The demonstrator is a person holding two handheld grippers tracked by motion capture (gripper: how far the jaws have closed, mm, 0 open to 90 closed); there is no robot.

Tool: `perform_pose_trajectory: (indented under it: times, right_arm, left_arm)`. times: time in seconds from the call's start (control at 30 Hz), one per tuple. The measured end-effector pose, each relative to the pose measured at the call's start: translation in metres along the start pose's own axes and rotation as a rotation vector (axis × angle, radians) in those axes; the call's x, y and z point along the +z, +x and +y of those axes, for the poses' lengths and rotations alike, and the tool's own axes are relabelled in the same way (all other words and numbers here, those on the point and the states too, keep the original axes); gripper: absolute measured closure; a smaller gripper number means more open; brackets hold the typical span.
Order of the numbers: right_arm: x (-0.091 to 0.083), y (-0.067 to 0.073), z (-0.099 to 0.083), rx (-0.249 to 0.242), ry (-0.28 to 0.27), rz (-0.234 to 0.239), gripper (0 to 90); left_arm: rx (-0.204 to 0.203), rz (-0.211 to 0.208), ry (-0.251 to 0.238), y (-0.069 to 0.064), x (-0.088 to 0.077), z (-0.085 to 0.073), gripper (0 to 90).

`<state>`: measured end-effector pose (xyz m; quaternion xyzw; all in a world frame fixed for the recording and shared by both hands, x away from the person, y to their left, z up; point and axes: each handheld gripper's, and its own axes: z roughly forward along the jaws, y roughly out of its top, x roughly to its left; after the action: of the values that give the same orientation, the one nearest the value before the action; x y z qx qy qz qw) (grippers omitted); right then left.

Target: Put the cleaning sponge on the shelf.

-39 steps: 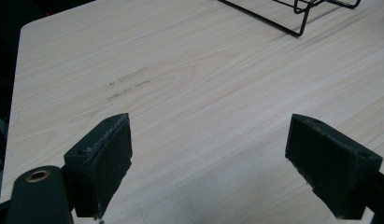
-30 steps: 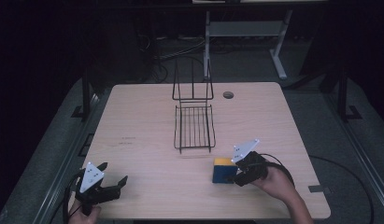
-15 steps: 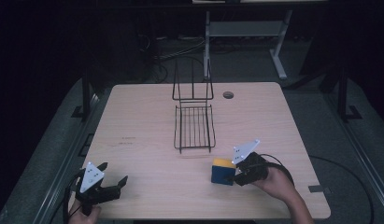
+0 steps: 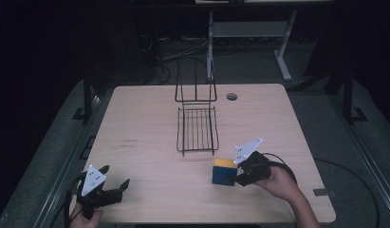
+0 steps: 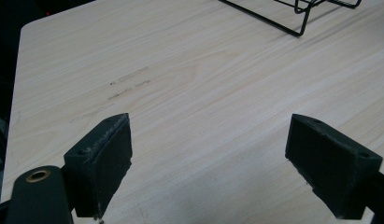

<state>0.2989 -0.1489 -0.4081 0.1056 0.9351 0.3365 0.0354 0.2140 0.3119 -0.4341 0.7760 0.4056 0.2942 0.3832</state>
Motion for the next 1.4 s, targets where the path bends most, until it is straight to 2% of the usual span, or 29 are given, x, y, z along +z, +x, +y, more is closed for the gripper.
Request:
perform_pose_trajectory:
  times: [0.4, 1.23, 1.4]
  right_arm:
    - [-0.004, -0.006, 0.014, -0.024, -0.011, -0.002, 55.9]
    - [-0.005, -0.018, 0.025, -0.01, -0.032, 0.018, 56.0]
    - [-0.006, -0.019, 0.028, -0.023, -0.028, 0.017, 56.0]
  left_arm:
    - [0.004, 0.002, 0.001, 0.0, -0.001, 0.0, 14.1]
    - [0.003, 0.004, 0.002, 0.001, -0.001, 0.0, 14.1]
    - [0.004, 0.004, 0.002, 0.001, -0.001, 0.001, 14.1]
